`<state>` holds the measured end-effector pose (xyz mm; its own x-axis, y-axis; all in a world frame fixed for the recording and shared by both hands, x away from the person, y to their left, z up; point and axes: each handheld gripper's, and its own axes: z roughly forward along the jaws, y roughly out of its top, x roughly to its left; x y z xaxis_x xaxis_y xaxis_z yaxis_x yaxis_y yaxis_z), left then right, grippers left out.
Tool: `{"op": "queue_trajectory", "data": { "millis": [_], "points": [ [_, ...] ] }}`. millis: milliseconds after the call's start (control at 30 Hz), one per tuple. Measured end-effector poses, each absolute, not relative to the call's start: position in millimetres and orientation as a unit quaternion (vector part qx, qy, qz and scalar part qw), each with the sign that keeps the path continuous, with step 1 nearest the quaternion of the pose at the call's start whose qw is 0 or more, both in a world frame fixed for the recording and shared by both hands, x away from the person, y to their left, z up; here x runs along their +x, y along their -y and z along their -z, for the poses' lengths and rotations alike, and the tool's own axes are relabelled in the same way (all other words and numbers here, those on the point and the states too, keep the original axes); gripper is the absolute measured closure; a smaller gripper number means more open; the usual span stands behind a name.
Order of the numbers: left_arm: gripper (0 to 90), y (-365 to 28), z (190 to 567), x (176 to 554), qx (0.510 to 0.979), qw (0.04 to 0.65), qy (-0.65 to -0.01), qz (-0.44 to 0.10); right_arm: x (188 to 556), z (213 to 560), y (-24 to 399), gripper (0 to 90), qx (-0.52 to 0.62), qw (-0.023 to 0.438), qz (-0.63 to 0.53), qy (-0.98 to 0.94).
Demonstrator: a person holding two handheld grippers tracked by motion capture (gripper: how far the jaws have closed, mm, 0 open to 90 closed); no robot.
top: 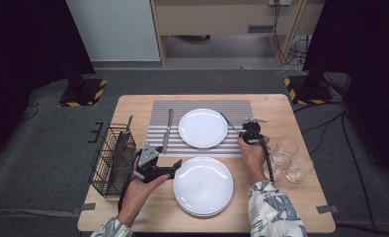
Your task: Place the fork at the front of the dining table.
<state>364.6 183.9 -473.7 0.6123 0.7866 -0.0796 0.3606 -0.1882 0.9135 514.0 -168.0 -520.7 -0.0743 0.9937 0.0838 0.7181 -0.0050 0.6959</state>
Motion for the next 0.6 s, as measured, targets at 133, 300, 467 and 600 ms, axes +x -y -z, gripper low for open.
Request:
{"op": "queue_trajectory", "data": {
  "millis": [133, 300, 467, 600],
  "points": [
    [8.1, -183.6, 473.5, 364.3, 0.741, 0.507, -0.387, -0.21, 514.1, 521.1, 168.6, 80.1, 0.638, 0.23, -0.3, -0.671],
    [8.1, -182.2, 473.9, 364.0, 0.743, 0.505, -0.385, -0.21, 513.4, 520.7, 167.5, 82.5, 0.636, 0.232, -0.299, -0.672],
    [8.2, -182.7, 473.4, 364.0, 0.742, 0.506, -0.385, -0.211, 511.8, 520.7, 165.9, 85.9, 0.642, 0.224, -0.305, -0.667],
    [8.3, -182.3, 473.5, 363.9, 0.743, 0.506, -0.384, -0.211, 510.9, 520.2, 164.9, 85.7, 0.648, 0.208, -0.315, -0.661]
  ]
}}
